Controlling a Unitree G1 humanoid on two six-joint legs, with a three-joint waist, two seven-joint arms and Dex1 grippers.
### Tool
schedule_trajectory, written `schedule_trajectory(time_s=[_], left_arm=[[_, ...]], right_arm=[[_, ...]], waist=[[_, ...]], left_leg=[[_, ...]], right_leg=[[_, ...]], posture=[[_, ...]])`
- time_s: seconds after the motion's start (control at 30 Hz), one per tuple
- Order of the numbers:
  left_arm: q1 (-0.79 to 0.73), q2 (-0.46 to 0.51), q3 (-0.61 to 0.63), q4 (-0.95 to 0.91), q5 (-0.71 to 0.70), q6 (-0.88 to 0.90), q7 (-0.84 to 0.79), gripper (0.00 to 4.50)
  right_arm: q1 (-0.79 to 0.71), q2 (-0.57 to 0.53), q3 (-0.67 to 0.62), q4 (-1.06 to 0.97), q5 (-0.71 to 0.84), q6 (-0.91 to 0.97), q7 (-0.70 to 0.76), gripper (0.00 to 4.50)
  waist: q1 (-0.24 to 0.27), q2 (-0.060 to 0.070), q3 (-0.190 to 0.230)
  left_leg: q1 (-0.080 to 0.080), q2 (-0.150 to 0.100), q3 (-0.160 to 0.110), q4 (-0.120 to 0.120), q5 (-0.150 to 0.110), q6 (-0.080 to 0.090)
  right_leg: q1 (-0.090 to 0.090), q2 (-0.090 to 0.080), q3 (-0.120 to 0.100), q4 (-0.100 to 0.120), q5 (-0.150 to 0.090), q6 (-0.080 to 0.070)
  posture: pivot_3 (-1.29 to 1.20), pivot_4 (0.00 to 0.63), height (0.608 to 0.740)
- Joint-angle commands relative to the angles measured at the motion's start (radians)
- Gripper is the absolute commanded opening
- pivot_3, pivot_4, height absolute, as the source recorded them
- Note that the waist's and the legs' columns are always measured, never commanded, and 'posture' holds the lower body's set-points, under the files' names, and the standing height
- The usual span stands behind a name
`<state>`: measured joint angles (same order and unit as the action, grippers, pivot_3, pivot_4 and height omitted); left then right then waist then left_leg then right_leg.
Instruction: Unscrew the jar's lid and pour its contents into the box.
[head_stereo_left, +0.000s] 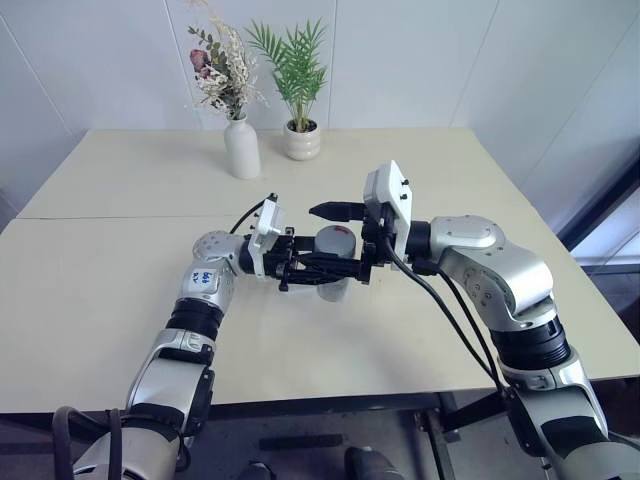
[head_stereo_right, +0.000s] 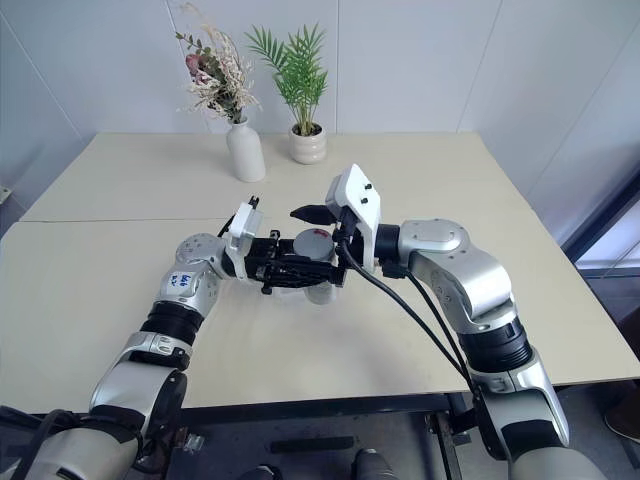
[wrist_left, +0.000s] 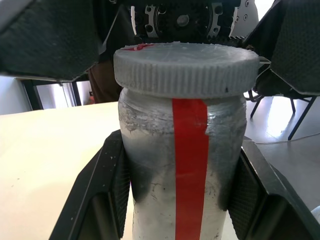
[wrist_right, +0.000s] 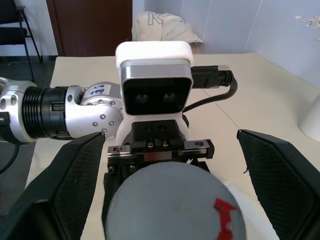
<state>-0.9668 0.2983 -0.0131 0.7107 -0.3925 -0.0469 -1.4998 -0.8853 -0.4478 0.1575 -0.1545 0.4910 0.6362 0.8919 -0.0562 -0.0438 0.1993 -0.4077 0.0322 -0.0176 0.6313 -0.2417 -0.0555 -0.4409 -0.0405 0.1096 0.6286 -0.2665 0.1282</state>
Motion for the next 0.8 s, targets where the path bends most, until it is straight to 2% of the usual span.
schedule_trajectory(time_s=[0.03, 0.8], left_arm=[[-0.021, -0.002, 0.007, -0.013, -0.002, -0.014, -0.024, 2.14], [-0.004, 0.021, 0.019, -0.03, -0.006, -0.002, -0.016, 2.14]], right_arm=[[-0.023, 0.01, -0.008, -0.003, -0.01, -0.029, 0.007, 4.45], [0.052, -0.123, -0.082, -0.069, 0.005, 0.014, 0.015, 4.45]], waist=[[0.0, 0.0, 0.0], [0.0, 0.0, 0.0]], left_leg=[[0.0, 0.0, 0.0, 0.0, 0.0, 0.0], [0.0, 0.0, 0.0, 0.0, 0.0, 0.0]], right_leg=[[0.0, 0.0, 0.0, 0.0, 0.0, 0.0], [0.0, 0.0, 0.0, 0.0, 0.0, 0.0]], posture=[[0.0, 0.15, 0.74], [0.0, 0.15, 0.74]])
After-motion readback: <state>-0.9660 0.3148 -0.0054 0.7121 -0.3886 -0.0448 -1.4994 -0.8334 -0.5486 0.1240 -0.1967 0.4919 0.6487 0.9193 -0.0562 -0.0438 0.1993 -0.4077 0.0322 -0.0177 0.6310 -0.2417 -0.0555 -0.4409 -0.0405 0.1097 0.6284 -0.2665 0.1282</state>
